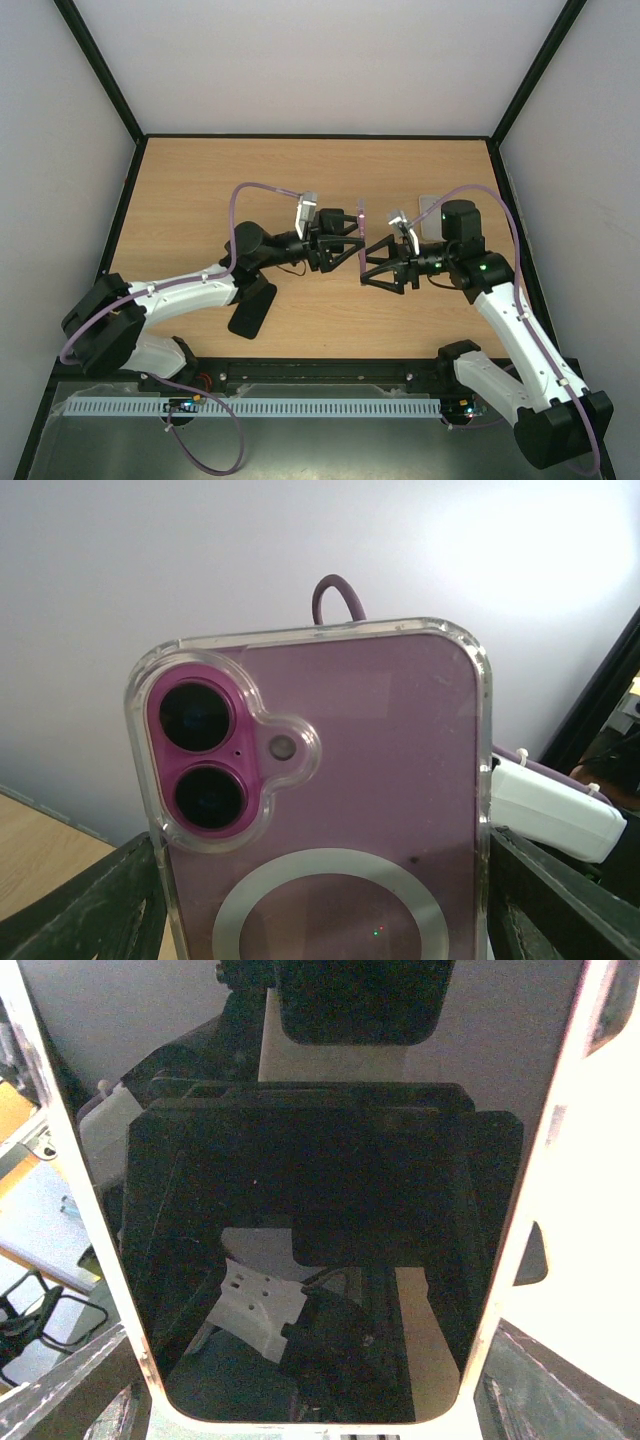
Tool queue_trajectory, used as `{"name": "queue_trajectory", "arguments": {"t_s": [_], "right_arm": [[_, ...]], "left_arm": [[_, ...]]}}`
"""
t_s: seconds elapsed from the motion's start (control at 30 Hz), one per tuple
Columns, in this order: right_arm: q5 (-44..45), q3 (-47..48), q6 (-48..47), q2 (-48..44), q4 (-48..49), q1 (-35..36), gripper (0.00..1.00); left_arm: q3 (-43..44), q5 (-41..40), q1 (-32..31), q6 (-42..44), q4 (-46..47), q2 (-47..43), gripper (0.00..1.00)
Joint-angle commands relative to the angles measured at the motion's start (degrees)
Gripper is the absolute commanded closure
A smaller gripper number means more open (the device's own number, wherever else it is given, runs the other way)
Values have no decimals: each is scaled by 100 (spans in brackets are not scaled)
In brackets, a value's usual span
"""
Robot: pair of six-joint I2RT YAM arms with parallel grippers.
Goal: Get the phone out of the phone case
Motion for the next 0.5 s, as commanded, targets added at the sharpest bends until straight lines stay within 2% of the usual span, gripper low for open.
{"name": "queue_trajectory", "arguments": {"t_s": [0.0, 0.1, 0.2, 0.33, 0.47], "right_arm": [[346, 6, 83, -135, 290, 45, 42], [1478, 31, -22, -172, 177, 50, 42], [2925, -87, -40, -183, 252, 47, 42], [3833, -180, -299, -92, 137, 45, 46], [4226, -252, -352, -126, 117, 46, 47]], "left_arm": [[203, -413, -12, 106, 126, -122, 32], [50, -1096, -5, 195, -513, -425, 14], [-118, -1758, -11, 169, -1051, -679, 6], [201, -2567, -37, 250, -2353, -650, 6], [684, -3018, -38, 144, -3334, -318, 14]]}}
